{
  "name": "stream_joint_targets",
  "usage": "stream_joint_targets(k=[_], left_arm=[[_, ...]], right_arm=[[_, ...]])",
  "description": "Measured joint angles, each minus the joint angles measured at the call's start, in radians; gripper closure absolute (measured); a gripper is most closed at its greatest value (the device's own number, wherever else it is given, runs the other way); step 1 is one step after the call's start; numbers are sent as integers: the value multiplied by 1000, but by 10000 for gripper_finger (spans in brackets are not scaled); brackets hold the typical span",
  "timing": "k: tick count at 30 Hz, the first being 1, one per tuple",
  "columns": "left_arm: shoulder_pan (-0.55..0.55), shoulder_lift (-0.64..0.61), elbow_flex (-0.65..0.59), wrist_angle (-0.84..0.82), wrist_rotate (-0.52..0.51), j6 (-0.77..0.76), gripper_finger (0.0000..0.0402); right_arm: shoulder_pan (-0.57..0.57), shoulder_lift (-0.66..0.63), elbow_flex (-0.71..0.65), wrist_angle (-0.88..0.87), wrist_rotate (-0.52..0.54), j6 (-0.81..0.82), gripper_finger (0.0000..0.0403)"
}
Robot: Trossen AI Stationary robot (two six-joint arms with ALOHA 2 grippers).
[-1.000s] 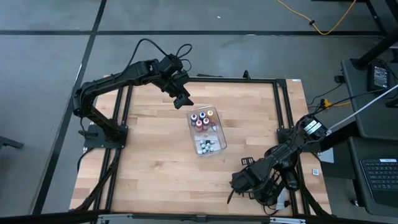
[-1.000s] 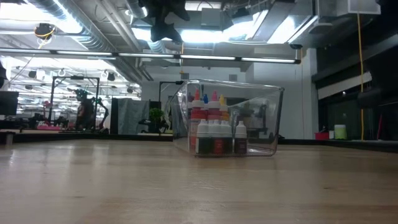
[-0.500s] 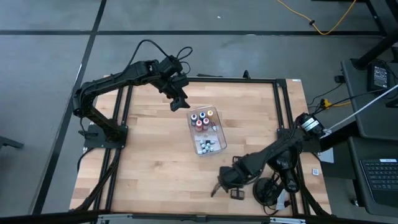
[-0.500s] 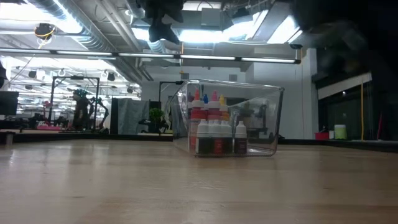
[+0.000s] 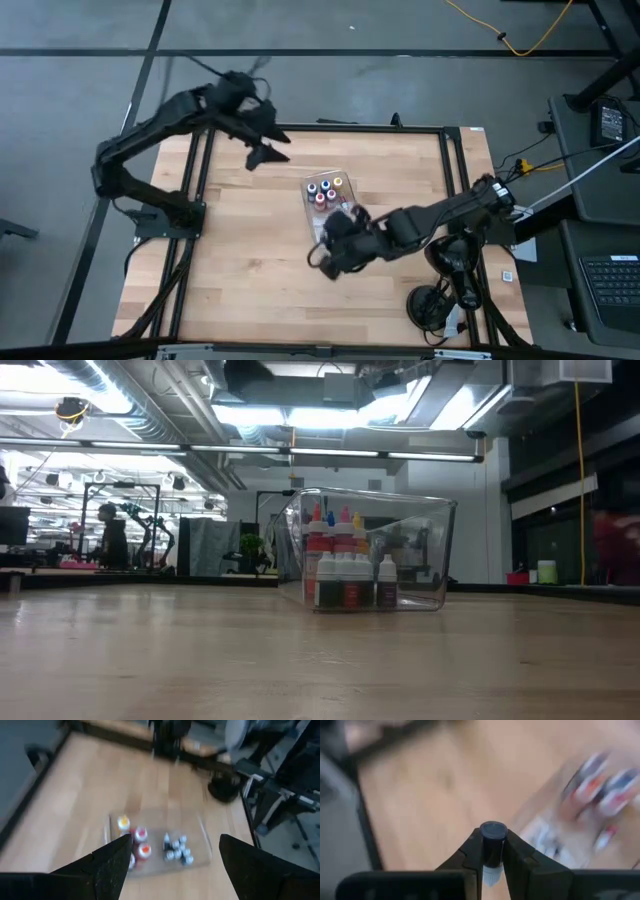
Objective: Pick & Place food coloring
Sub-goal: Put the small red food coloring bottle into the bottom of the bin
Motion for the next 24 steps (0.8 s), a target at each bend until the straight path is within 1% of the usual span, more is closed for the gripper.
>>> stream_joint_targets(k=[3,5,8,10,14,17,21,24], left_arm=[[32,-59,0,69,31,-26,107],[47,-92,0,144,56,-65,107],[46,-129,0,260,59,-118,107],[37,-144,0,338,71,-154,107],[21,-156,0,493,107,-221,107],[6,-157,0,558,108,-226,107],[2,-154,0,632,93,-211,107],[3,-144,0,692,68,-198,107]], right_arm=[[-15,0,91,10,186,-25,347],[-28,0,136,36,276,-63,345],[-51,0,194,81,374,-150,345],[-70,0,227,145,412,-235,347],[-123,0,284,261,418,-404,346],[-164,0,327,328,402,-503,346],[-214,0,394,393,337,-640,346],[-247,0,451,437,261,-714,346]])
